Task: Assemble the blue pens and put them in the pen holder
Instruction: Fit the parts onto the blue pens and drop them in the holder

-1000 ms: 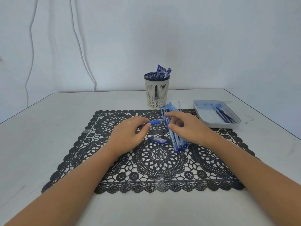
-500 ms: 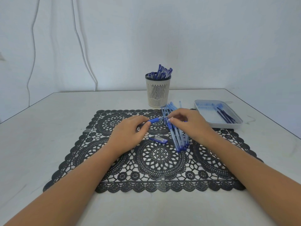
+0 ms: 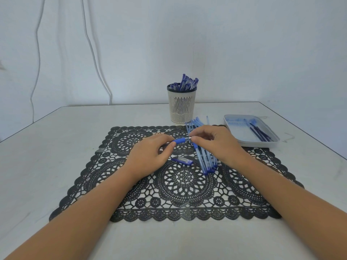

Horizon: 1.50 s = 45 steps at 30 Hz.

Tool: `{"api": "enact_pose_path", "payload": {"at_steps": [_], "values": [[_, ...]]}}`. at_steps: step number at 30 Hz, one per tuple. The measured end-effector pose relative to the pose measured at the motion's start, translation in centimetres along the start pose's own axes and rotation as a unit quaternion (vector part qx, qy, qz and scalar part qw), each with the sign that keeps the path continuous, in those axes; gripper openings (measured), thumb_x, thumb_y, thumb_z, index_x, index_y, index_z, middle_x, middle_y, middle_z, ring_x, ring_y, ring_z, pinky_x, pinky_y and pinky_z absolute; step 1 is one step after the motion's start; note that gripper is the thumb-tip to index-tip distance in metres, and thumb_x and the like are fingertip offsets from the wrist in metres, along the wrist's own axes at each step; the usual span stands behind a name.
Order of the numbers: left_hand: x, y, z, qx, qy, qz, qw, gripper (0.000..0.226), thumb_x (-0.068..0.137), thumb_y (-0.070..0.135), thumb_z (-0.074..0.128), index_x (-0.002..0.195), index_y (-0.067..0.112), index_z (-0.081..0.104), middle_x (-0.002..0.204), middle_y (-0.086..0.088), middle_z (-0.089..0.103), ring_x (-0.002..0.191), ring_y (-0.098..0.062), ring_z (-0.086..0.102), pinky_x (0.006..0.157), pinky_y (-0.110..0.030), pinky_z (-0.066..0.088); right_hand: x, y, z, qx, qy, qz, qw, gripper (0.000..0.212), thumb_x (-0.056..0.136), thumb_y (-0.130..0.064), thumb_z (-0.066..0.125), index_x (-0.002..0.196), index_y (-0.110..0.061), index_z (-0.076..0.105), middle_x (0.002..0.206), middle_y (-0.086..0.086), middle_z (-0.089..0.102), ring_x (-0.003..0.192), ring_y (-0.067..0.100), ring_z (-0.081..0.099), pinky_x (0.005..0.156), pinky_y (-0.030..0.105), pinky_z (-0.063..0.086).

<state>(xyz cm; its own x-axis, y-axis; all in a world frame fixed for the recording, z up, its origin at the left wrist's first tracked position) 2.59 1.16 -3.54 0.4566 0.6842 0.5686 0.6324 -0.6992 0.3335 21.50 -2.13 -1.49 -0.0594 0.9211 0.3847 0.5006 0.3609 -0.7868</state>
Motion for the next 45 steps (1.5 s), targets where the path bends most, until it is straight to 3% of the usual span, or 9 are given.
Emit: {"api": "enact_pose_path", "payload": {"at_steps": [5, 11, 15, 20, 24, 27, 30, 39, 45], "values": [[-0.03, 0.06, 0.19, 0.016, 0.002, 0.028, 0.999, 0.043, 0.087, 0.049, 0.035, 0.103, 0.023, 0.065, 0.081, 0.017, 0.059, 0.065, 0.011, 0.046, 0.057, -0.02, 0.04, -0.3, -0.3, 0.28, -0.076, -0.008, 0.016, 0.997, 0.034, 0.095, -0.035, 0.044, 0.076, -0.015, 0.064, 0.06, -0.01, 0.057, 0.04, -0.002, 0.043, 0.043, 0.009, 0.033], [0.07, -0.16, 0.22, 0.01, 0.004, 0.028, 1.0, 0.044, 0.087, 0.051, 0.034, 0.104, 0.024, 0.065, 0.08, 0.02, 0.055, 0.068, 0.008, 0.049, 0.058, -0.021, 0.042, -0.25, 0.08, 0.15, -0.086, -0.067, -0.004, 0.994, 0.004, 0.09, -0.026, 0.056, 0.093, -0.026, 0.054, 0.075, -0.009, 0.059, 0.059, -0.004, 0.048, 0.058, 0.006, 0.038], [0.05, -0.2, 0.34, 0.005, 0.004, 0.028, 1.0, 0.044, 0.087, 0.051, 0.035, 0.104, 0.024, 0.065, 0.08, 0.019, 0.055, 0.067, 0.008, 0.048, 0.058, -0.022, 0.041, -0.21, -0.08, 0.03, -0.115, -0.065, 0.006, 0.991, 0.023, 0.096, -0.036, 0.043, 0.08, -0.026, 0.057, 0.069, -0.009, 0.06, 0.056, 0.003, 0.049, 0.051, 0.008, 0.038], [0.02, -0.04, 0.24, 0.002, 0.007, 0.034, 0.999, 0.043, 0.087, 0.05, 0.036, 0.102, 0.023, 0.065, 0.075, 0.022, 0.051, 0.069, 0.011, 0.049, 0.056, -0.016, 0.035, -0.33, 0.16, -0.02, -0.076, -0.091, 0.008, 0.993, 0.004, 0.091, -0.031, 0.053, 0.091, -0.027, 0.053, 0.067, -0.01, 0.06, 0.054, -0.003, 0.048, 0.059, 0.016, 0.038], [-0.03, -0.03, 0.26, 0.007, 0.006, 0.037, 0.999, 0.045, 0.087, 0.051, 0.034, 0.103, 0.023, 0.065, 0.077, 0.02, 0.052, 0.067, 0.011, 0.048, 0.056, -0.015, 0.035, -0.2, 0.19, -0.13, -0.094, -0.084, 0.012, 0.992, 0.019, 0.094, -0.038, 0.046, 0.085, -0.026, 0.057, 0.068, -0.009, 0.06, 0.055, 0.002, 0.048, 0.057, 0.018, 0.039], [-0.01, -0.17, 0.31, 0.004, 0.006, 0.035, 0.999, 0.044, 0.087, 0.051, 0.035, 0.103, 0.023, 0.065, 0.081, 0.019, 0.056, 0.068, 0.004, 0.048, 0.059, -0.022, 0.043, -0.29, 0.29, -0.13, -0.088, -0.092, 0.005, 0.992, 0.006, 0.091, -0.033, 0.053, 0.092, -0.027, 0.053, 0.066, -0.01, 0.058, 0.052, -0.003, 0.045, 0.058, 0.016, 0.038], [0.01, -0.07, 0.31, 0.006, 0.004, 0.042, 0.999, 0.044, 0.087, 0.05, 0.034, 0.103, 0.022, 0.065, 0.08, 0.02, 0.055, 0.067, 0.007, 0.048, 0.056, -0.018, 0.04, -0.25, 0.15, -0.09, -0.111, -0.086, 0.001, 0.99, 0.02, 0.094, -0.038, 0.045, 0.08, -0.028, 0.055, 0.067, -0.009, 0.058, 0.052, -0.002, 0.045, 0.056, 0.016, 0.037], [0.0, -0.2, 0.36, 0.007, 0.009, 0.041, 0.999, 0.043, 0.087, 0.05, 0.035, 0.103, 0.023, 0.065, 0.082, 0.017, 0.06, 0.067, 0.011, 0.047, 0.057, -0.018, 0.04, -0.37, 0.19, -0.01, -0.1, -0.086, 0.005, 0.991, 0.021, 0.094, -0.038, 0.045, 0.089, -0.023, 0.058, 0.069, -0.007, 0.055, 0.055, 0.003, 0.043, 0.055, 0.017, 0.036], [0.04, -0.2, 0.27, 0.024, 0.002, 0.064, 0.998, 0.042, 0.088, 0.048, 0.037, 0.103, 0.02, 0.065, 0.088, 0.012, 0.062, 0.075, -0.001, 0.05, 0.062, -0.022, 0.043, -0.23, -0.05, -0.06, -0.115, -0.066, -0.014, 0.991, 0.012, 0.094, -0.024, 0.05, 0.083, -0.027, 0.056, 0.067, -0.012, 0.052, 0.052, -0.007, 0.044, 0.054, 0.005, 0.035]]}}
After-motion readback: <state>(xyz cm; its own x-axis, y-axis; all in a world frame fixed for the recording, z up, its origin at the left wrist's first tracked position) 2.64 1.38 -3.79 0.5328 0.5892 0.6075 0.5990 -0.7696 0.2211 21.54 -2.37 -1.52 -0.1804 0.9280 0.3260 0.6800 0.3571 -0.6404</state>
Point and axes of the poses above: each hand's wrist, its own x-axis towards the middle knuckle, its own z-axis out of the palm, y = z × x, the point moved 2 cm from there along x, towards the middle knuckle
